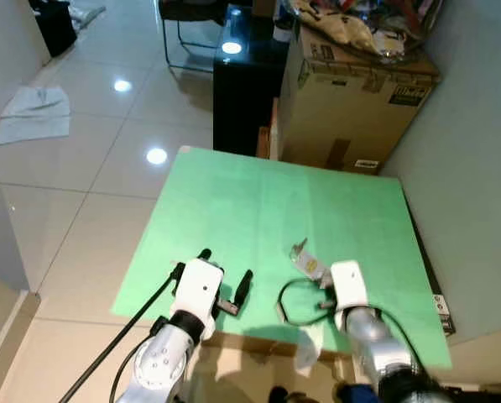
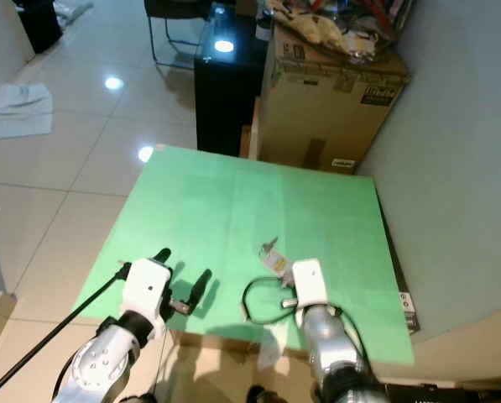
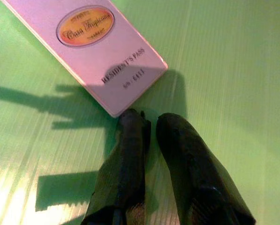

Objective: Hang keys on a hook

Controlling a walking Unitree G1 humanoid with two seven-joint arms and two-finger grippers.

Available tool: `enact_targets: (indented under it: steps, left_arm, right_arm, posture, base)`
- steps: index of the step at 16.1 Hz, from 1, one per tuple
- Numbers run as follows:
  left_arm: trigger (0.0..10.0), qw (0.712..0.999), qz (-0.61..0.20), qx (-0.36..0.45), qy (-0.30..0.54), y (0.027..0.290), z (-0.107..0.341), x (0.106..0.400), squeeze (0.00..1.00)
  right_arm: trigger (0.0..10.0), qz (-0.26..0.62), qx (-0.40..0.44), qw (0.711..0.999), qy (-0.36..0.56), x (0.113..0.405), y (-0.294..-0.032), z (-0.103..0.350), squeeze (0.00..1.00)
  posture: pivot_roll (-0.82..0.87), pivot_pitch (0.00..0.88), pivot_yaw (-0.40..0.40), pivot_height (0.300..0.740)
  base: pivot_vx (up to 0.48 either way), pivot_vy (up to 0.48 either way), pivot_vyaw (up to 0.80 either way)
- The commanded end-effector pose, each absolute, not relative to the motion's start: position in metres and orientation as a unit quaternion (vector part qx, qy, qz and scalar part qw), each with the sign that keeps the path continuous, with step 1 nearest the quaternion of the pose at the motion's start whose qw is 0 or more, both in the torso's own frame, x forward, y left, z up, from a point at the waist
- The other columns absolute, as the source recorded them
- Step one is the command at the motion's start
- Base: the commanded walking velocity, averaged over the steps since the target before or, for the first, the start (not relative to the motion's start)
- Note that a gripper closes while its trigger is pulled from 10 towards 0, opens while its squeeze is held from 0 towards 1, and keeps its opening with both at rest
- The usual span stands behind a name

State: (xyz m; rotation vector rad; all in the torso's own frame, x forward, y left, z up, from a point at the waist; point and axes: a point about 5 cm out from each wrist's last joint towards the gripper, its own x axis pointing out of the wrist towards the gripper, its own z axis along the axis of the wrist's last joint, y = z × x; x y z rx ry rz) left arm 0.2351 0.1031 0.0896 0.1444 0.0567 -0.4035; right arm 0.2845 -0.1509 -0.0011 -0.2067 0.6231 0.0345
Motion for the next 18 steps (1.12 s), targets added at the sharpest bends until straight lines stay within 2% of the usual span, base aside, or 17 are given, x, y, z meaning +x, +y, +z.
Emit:
enact_targets:
  steps: [1,5,6,8,11,13,18]
  left_arm:
    - [10.0,0.976,-0.203,0.070,0.033,0.100,0.088,0.231,0.00]
    - [10.0,0.975,-0.210,0.065,0.034,0.095,0.087,0.230,0.00]
    - [10.0,0.975,-0.210,0.065,0.034,0.095,0.087,0.230,0.00]
    - [10.0,0.975,-0.209,0.065,0.034,0.096,0.087,0.230,0.00]
    - [10.0,0.975,-0.211,0.067,0.037,0.097,0.087,0.228,0.00]
    - [10.0,0.973,-0.215,0.073,0.039,0.100,0.088,0.227,0.00]
    - [10.0,0.972,-0.214,0.085,0.042,0.107,0.089,0.223,0.00]
  right_arm:
    - [10.0,0.020,-0.120,0.941,0.315,0.276,-0.149,-0.005,0.00]
    - [10.0,-0.012,-0.187,0.948,0.258,0.292,-0.170,0.023,0.00]
    - [10.0,-0.019,-0.191,0.958,0.213,0.301,-0.172,0.043,0.00]
    - [10.0,-0.022,-0.167,0.970,0.177,0.313,-0.172,0.056,0.00]
    - [10.0,-0.022,-0.118,0.973,0.195,0.324,-0.177,0.048,0.00]
    - [10.0,0.014,-0.046,0.976,0.213,0.330,-0.162,0.042,0.00]
    - [10.0,0.040,-0.036,0.970,0.237,0.335,-0.152,0.037,0.00]
  posture:
    - [-0.02,0.215,-0.085,0.740]
    - [-0.02,0.212,-0.082,0.740]
    - [-0.02,0.212,-0.083,0.740]
    - [-0.01,0.214,-0.082,0.740]
    - [-0.01,0.221,-0.071,0.740]
    - [0.02,0.238,-0.058,0.740]
    - [0.06,0.251,-0.053,0.740]
  base:
    - [0.000,0.000,0.00]
    - [0.000,0.000,0.00]
    - [0.000,0.000,0.00]
    - [0.000,0.000,0.00]
    - [0.000,0.000,0.00]
    - [0.000,0.000,0.00]
    - [0.000,0.000,0.00]
